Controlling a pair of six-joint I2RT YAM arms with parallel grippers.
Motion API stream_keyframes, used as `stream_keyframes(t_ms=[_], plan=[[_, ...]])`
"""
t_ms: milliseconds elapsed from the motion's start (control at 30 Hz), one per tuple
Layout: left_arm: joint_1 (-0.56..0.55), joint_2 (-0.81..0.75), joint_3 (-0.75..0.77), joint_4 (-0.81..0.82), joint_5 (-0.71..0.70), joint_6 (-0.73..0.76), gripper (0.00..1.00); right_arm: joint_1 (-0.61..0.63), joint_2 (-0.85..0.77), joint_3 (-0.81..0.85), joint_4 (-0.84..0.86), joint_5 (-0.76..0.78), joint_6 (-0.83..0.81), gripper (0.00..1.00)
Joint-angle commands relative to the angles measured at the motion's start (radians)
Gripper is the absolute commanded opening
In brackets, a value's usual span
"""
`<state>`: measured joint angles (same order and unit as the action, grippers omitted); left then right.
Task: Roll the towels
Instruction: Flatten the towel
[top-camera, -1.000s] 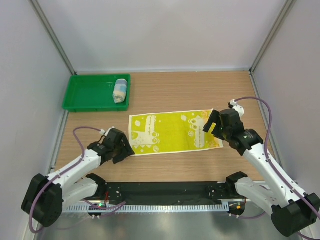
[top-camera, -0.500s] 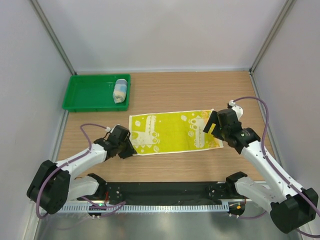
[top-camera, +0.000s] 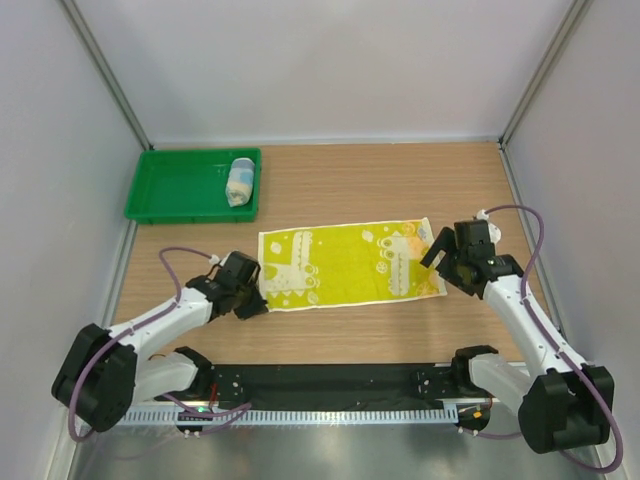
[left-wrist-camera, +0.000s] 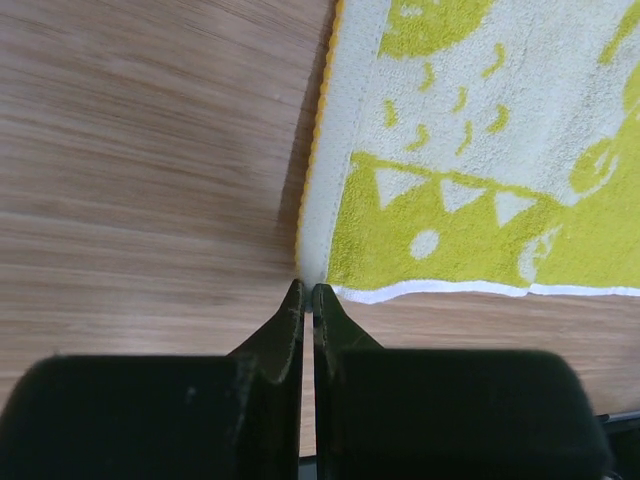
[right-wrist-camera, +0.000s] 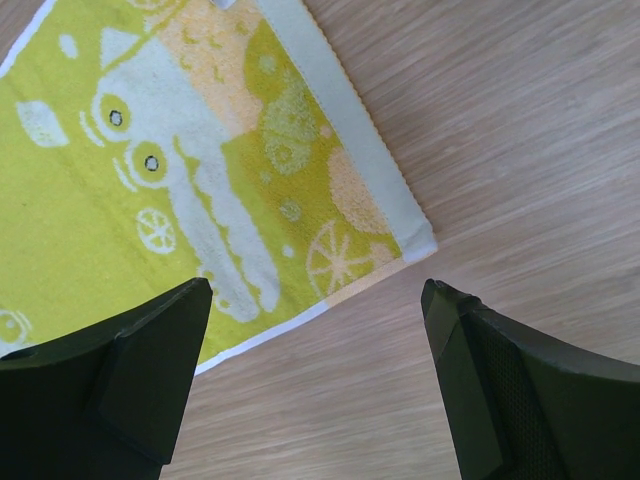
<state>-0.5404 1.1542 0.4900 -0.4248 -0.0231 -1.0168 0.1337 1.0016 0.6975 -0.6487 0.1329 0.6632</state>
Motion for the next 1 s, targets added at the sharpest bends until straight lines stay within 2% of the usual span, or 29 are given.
stream_keyframes(t_ms=[0,200,633,833,867,967], plan=[[-0.004,-0.085,0.058,-0.104,-0.066,0.012,0.0,-0.032,-0.003,-0.015,0.029,-0.049,-0.01,0.94],[-0.003,-0.108,0.107,-0.176,-0.112,0.038,0.0,-0.083,0.043,-0.084,0.067,-0.101,0.001,0.9],[-0.001,-0.091,0.096,-0.172,-0.152,0.035,0.0,-0.157,0.101,-0.135,0.115,-0.199,0.015,0.76],[0.0,-0.085,0.096,-0.178,-0.166,0.037,0.0,-0.161,0.126,-0.15,0.132,-0.185,0.026,0.62],[0.0,-0.082,0.096,-0.178,-0.167,0.04,0.0,-0.161,0.124,-0.148,0.129,-0.182,0.027,0.55],[0.0,-0.074,0.094,-0.181,-0.167,0.041,0.01,-0.161,0.121,-0.154,0.124,-0.173,0.027,0.53]])
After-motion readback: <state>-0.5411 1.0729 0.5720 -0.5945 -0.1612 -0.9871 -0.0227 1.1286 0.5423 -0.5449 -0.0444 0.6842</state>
